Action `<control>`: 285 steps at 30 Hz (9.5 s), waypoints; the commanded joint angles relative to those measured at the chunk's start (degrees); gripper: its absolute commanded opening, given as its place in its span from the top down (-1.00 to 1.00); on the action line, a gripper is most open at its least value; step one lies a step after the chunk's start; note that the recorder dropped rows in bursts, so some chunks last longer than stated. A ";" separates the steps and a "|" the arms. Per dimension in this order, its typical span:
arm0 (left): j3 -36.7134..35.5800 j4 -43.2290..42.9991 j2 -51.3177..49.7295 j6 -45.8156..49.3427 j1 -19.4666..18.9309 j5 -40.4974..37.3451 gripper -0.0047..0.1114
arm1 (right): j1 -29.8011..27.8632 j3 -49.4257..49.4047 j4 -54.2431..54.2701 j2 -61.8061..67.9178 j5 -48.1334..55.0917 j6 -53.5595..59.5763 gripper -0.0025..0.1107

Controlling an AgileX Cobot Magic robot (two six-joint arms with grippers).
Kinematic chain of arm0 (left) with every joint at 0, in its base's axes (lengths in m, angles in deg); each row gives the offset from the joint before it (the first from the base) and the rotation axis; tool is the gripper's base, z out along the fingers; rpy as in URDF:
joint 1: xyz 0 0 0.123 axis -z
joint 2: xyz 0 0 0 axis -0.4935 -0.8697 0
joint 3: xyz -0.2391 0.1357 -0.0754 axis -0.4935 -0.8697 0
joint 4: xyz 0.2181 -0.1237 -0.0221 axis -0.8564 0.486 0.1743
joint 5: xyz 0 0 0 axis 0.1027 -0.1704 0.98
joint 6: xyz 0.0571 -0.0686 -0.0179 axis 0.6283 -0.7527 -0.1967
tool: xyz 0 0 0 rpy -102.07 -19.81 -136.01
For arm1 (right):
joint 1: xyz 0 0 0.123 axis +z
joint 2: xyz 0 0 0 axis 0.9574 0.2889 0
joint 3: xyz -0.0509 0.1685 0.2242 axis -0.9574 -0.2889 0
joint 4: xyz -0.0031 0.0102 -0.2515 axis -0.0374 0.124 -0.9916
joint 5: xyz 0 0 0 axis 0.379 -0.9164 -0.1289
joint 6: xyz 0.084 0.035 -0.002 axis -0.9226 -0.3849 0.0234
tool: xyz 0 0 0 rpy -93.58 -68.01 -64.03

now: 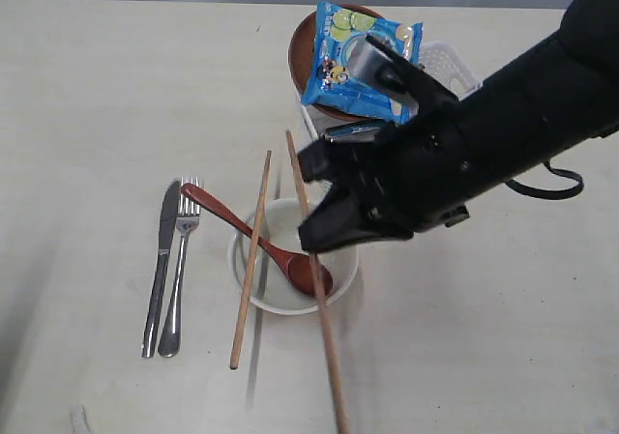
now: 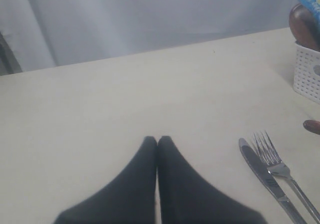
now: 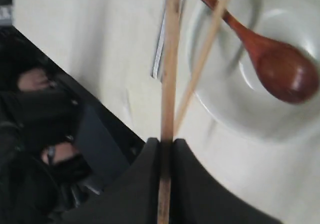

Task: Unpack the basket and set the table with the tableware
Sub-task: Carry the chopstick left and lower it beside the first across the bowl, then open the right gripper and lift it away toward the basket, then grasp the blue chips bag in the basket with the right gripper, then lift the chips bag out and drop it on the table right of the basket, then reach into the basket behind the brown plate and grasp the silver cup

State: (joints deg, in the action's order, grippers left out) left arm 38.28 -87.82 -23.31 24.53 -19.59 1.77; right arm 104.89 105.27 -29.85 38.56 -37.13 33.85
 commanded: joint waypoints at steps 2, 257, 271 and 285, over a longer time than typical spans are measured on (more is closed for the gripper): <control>-0.13 0.49 0.19 -0.02 -0.14 0.03 0.92 | -0.08 0.35 10.60 3.54 -8.17 1.51 0.96; -0.13 0.49 0.19 -0.02 -0.14 0.03 0.92 | -20.13 29.55 -15.71 28.06 0.61 8.74 -0.09; -0.13 0.49 0.19 -0.02 -0.14 0.03 0.92 | -20.13 29.68 -12.39 36.18 5.01 10.32 -0.09; -0.13 0.49 0.19 -0.02 -0.14 0.03 0.92 | -20.13 29.68 -2.31 36.32 5.37 16.48 0.16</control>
State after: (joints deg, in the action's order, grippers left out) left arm 38.28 -87.82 -23.31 24.53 -19.59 1.77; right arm 84.76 134.78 -33.82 74.91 -32.13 48.67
